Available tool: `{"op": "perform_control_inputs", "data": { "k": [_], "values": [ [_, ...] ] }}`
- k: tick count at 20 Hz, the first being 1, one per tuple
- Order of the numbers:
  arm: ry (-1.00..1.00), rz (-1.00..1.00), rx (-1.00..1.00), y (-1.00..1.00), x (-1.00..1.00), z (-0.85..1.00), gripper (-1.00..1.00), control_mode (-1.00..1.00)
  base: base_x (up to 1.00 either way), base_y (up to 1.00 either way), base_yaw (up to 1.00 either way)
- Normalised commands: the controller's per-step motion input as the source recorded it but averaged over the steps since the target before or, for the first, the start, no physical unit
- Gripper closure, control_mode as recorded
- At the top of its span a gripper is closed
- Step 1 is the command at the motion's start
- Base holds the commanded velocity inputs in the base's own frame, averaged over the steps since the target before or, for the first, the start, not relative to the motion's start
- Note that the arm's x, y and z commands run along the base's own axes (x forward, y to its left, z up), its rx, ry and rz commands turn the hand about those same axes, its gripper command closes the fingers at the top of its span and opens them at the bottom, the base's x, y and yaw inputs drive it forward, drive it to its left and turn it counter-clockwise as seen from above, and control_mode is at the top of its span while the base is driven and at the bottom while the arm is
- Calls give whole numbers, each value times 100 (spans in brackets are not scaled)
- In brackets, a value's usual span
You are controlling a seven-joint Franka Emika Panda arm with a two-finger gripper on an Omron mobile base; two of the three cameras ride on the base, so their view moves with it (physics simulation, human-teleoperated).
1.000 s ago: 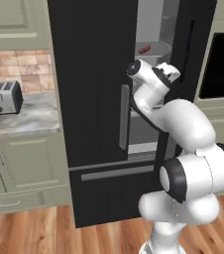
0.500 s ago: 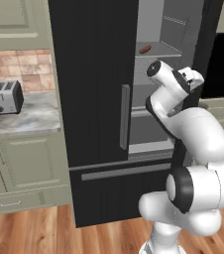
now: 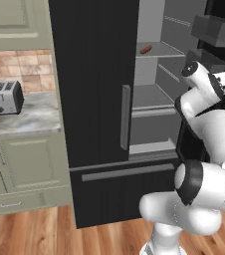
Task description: Move the hot dog bun to the plate on the dining table and place the condiment next to that plate. Then navigate to the fridge and take the sausage and place it on the plate as well.
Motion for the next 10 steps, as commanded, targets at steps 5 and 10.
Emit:
{"op": "perform_control_inputs", "data": {
  "k": [5, 10],
  "values": [
    [-19, -5, 6, -88, -1, 1, -100, -100, 0, 0, 0],
    [-24, 0, 1, 41, -44, 3, -100, -100, 0, 0, 0]
  ]
}}
